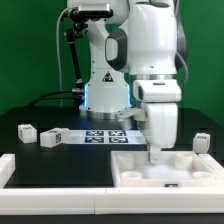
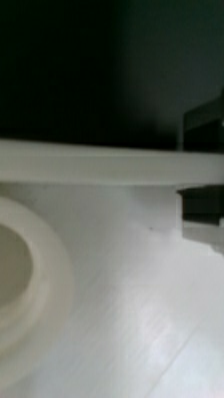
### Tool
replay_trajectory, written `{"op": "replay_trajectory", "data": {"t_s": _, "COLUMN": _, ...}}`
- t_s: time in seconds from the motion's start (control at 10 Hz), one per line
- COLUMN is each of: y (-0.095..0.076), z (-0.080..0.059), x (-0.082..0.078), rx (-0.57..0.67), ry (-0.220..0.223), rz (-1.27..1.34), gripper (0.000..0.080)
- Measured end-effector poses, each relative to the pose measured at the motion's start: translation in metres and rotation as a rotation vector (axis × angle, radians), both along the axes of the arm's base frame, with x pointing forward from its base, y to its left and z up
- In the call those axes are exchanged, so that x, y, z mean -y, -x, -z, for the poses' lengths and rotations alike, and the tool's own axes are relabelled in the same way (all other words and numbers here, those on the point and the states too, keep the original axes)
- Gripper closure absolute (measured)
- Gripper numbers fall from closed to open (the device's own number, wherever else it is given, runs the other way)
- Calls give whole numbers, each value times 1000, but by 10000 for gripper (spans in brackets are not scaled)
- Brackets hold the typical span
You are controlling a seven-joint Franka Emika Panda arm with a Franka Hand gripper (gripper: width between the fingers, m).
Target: Assemble square table
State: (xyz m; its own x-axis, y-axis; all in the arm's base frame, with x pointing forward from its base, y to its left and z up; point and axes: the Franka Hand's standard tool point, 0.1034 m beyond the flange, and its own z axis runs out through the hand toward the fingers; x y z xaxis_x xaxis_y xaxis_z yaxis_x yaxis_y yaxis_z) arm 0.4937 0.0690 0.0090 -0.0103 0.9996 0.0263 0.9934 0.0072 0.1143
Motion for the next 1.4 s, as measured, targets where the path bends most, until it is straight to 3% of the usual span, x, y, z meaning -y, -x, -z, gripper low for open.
{"op": "replay_trajectory", "data": {"t_s": 0.5, "y": 0, "z": 0, "x": 0, "rx": -11, "ry": 6, "rz": 26, "gripper": 741}}
{"op": "replay_trajectory", "data": {"t_s": 0.6, "y": 0, "z": 0, "x": 0, "rx": -11, "ry": 6, "rz": 26, "gripper": 520}}
{"op": "replay_trajectory", "data": {"t_s": 0.7, "y": 0, "z": 0, "x": 0, "rx": -11, "ry": 6, "rz": 26, "gripper": 520}}
{"op": "replay_trajectory", "data": {"t_s": 0.8, "y": 0, "z": 0, "x": 0, "rx": -11, "ry": 6, "rz": 26, "gripper": 338}}
{"op": "replay_trajectory", "data": {"t_s": 0.9, "y": 0, "z": 0, "x": 0, "rx": -11, "ry": 6, "rz": 26, "gripper": 217}}
{"op": "replay_trajectory", "data": {"t_s": 1.0, "y": 0, "z": 0, "x": 0, "rx": -12, "ry": 6, "rz": 26, "gripper": 217}}
{"op": "replay_trajectory", "data": {"t_s": 1.1, "y": 0, "z": 0, "x": 0, "rx": -12, "ry": 6, "rz": 26, "gripper": 164}}
{"op": "replay_trajectory", "data": {"t_s": 1.4, "y": 0, "z": 1, "x": 1, "rx": -12, "ry": 6, "rz": 26, "gripper": 154}}
